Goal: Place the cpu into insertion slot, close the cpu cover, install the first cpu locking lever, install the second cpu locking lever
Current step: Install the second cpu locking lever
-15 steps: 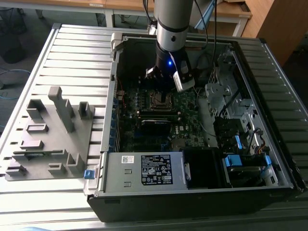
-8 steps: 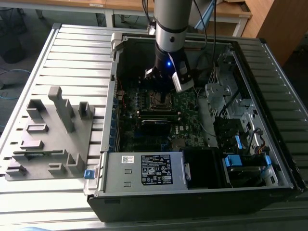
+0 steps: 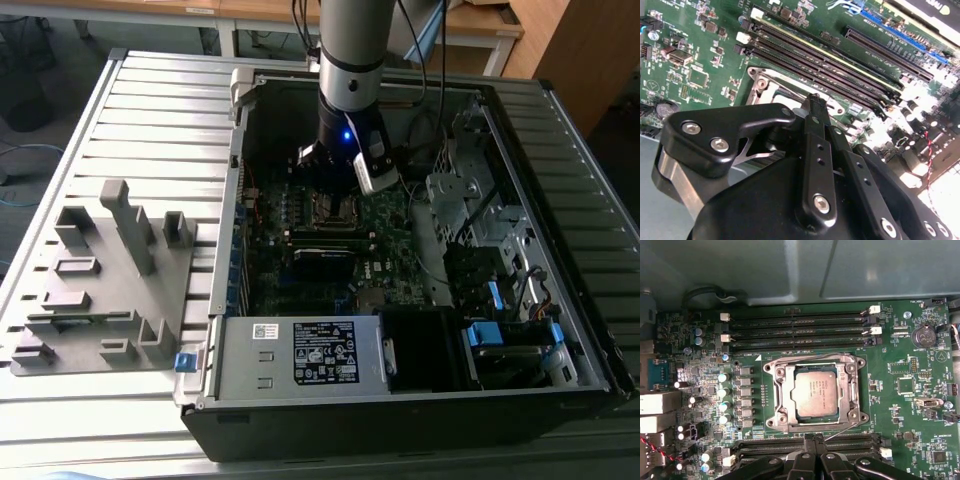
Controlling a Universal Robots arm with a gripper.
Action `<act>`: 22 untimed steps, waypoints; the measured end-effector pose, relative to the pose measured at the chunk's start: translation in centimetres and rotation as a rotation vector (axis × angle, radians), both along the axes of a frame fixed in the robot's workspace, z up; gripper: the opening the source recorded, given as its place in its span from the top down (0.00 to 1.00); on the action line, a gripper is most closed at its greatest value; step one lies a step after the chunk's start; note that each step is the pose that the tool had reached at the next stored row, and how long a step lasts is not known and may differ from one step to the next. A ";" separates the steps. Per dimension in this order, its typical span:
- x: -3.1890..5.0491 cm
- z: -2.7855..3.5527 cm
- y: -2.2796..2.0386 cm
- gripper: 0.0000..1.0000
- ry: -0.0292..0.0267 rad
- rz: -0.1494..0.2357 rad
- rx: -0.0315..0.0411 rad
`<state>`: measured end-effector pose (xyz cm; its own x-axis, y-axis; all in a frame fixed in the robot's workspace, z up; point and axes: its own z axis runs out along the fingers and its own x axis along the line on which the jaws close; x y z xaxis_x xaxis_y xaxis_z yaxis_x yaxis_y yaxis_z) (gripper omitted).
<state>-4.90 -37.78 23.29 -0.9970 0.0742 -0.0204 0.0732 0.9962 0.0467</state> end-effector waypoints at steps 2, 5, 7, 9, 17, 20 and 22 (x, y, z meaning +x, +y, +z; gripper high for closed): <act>0.00 -0.01 0.00 0.89 -0.0001 0.000 0.0002; 0.00 -0.02 0.00 0.89 -0.0001 0.000 0.0002; 0.00 -0.06 0.01 0.89 -0.0003 0.000 0.0005; -0.03 -0.15 0.01 0.89 -0.0002 0.000 0.0005; -0.08 -0.29 0.00 0.89 -0.0001 0.000 0.0003; -0.09 -0.30 0.00 0.89 -0.0001 0.000 0.0003; -0.10 -0.40 0.01 0.89 -0.0003 0.000 0.0006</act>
<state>-5.00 -37.77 22.89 -0.9970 0.0744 -0.0207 0.0733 0.9962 0.0474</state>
